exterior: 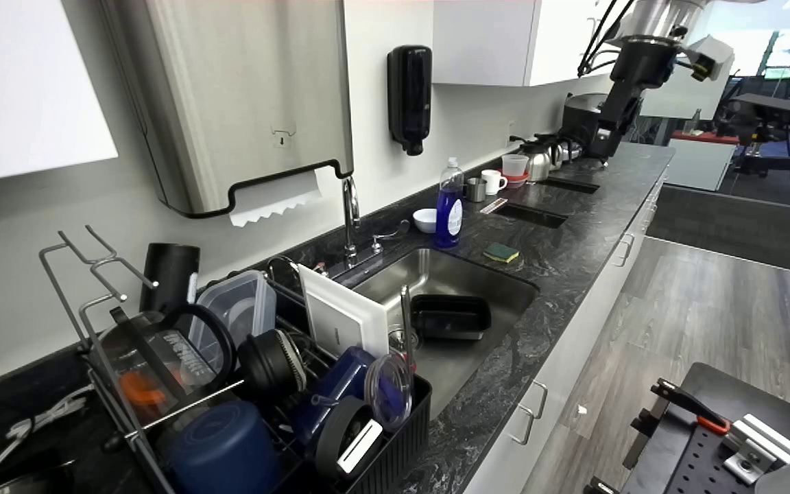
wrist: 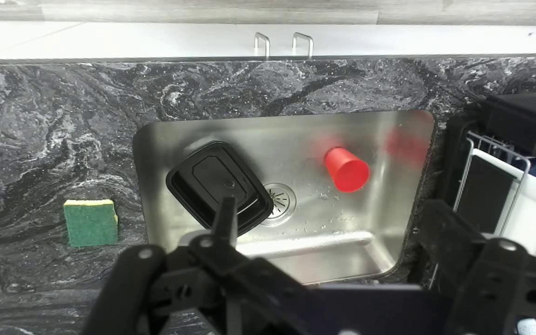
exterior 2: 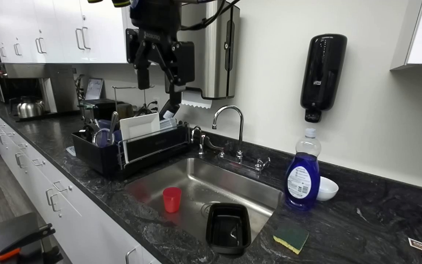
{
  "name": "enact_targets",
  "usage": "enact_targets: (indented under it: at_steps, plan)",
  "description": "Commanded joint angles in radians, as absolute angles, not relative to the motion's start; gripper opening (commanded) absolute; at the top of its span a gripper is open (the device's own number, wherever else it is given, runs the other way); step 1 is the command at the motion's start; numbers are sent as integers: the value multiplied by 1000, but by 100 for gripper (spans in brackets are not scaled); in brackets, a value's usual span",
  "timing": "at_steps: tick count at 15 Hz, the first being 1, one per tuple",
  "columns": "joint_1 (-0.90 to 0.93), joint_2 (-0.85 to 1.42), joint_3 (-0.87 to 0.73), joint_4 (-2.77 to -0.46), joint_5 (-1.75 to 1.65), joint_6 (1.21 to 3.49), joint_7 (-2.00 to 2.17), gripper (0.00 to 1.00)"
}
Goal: Scrub the counter using the sponge
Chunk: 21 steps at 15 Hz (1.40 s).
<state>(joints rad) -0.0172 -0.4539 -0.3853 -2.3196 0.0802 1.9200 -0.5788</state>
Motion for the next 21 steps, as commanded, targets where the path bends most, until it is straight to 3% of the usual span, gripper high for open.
enact_targets:
  at_steps: [1,7,21]
  plan:
    - [-49,-448,-359,-2317,94,1916,-590,100]
    - [-43,-419,-359,-2309,97,1931,-592,100]
    - [-85,-94,-330,-2224,109,2184,-628,100]
